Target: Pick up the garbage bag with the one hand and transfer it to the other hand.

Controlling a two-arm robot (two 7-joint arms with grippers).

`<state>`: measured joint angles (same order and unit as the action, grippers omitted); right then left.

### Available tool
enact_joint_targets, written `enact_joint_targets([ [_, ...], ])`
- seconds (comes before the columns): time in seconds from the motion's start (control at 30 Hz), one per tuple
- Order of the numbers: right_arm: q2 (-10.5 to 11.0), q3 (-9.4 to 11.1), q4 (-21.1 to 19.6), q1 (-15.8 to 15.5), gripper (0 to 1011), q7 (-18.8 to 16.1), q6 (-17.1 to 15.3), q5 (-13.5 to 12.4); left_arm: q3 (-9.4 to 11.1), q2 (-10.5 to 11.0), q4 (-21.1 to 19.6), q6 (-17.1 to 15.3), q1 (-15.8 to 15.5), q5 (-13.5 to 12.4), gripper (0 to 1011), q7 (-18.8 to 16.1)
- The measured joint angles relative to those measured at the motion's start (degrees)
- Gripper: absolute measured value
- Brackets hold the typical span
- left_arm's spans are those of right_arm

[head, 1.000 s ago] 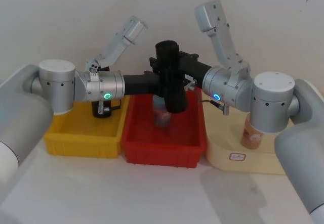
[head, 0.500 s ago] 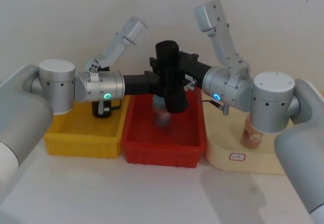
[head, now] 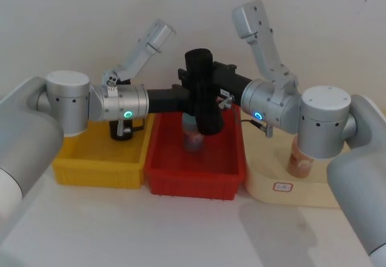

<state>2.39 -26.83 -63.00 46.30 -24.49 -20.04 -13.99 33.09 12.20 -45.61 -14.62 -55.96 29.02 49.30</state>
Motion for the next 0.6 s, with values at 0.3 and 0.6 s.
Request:
enact_joint_targets([
  [0.3, 0.5, -0.3, -1.8, -0.7, 538, 2.6, 0.3, 1.3, 0.0, 0.0, 0.0, 0.0, 0.0, 0.0, 1001, 0.0],
  [0.6, 1.4, -0.9, -5.6, -1.9, 537, 8.4, 0.0, 5.2, 0.0, 0.0, 0.0, 0.0, 0.0, 0.0, 1001, 0.0],
])
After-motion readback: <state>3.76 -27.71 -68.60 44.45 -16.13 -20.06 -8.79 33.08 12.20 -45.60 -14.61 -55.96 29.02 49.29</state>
